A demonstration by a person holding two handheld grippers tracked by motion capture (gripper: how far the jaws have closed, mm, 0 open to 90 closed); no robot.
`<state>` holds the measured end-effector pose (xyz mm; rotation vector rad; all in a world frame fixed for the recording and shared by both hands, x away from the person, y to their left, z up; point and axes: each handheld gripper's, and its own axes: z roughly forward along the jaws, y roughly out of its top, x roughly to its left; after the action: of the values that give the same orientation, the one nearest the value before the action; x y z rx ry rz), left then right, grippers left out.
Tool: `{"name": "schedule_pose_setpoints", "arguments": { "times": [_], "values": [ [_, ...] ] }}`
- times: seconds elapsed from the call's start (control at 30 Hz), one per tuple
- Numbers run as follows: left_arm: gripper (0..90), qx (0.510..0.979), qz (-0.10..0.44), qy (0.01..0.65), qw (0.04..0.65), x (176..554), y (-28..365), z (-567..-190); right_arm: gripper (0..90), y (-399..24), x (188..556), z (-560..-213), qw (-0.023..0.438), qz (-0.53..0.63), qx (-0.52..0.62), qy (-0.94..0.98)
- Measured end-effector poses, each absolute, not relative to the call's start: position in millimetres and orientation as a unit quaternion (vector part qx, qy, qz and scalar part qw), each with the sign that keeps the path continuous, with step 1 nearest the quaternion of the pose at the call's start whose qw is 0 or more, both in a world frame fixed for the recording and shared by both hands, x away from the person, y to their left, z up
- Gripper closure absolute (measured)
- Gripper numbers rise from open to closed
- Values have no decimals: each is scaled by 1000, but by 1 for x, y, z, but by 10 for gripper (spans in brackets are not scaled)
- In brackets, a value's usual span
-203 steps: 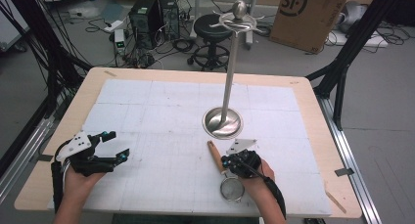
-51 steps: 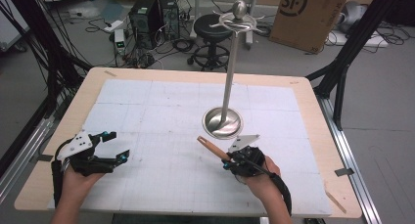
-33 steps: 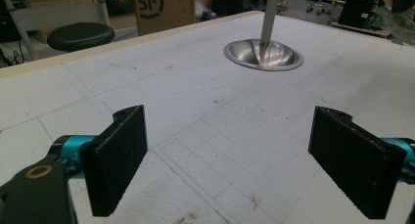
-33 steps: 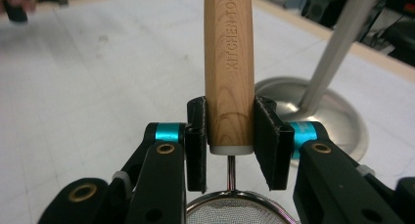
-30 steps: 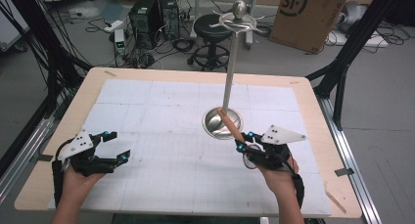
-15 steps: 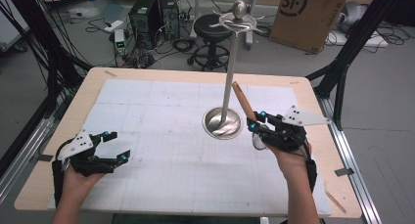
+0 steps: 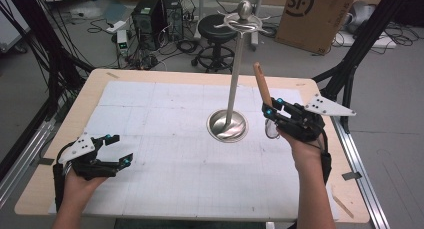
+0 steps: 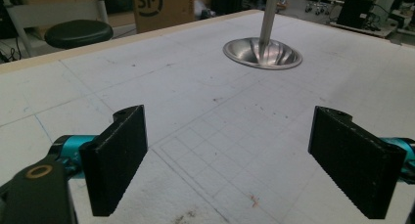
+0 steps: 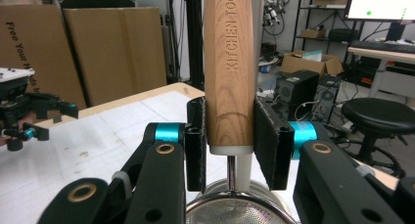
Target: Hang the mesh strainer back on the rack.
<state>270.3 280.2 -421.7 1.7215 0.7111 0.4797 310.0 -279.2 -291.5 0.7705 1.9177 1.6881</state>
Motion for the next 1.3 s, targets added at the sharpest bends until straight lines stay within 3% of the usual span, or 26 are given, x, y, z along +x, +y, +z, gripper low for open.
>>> {"name": "schedule_pose_setpoints", "arguments": {
  "times": [0.63, 1.3],
  "values": [
    [152, 736, 204, 304, 569, 270, 281, -422, 686, -300, 325, -225, 264, 626, 274, 681],
    [152, 734, 204, 304, 572, 270, 282, -422, 686, -291, 338, -222, 253, 631, 271, 682]
  ]
}}
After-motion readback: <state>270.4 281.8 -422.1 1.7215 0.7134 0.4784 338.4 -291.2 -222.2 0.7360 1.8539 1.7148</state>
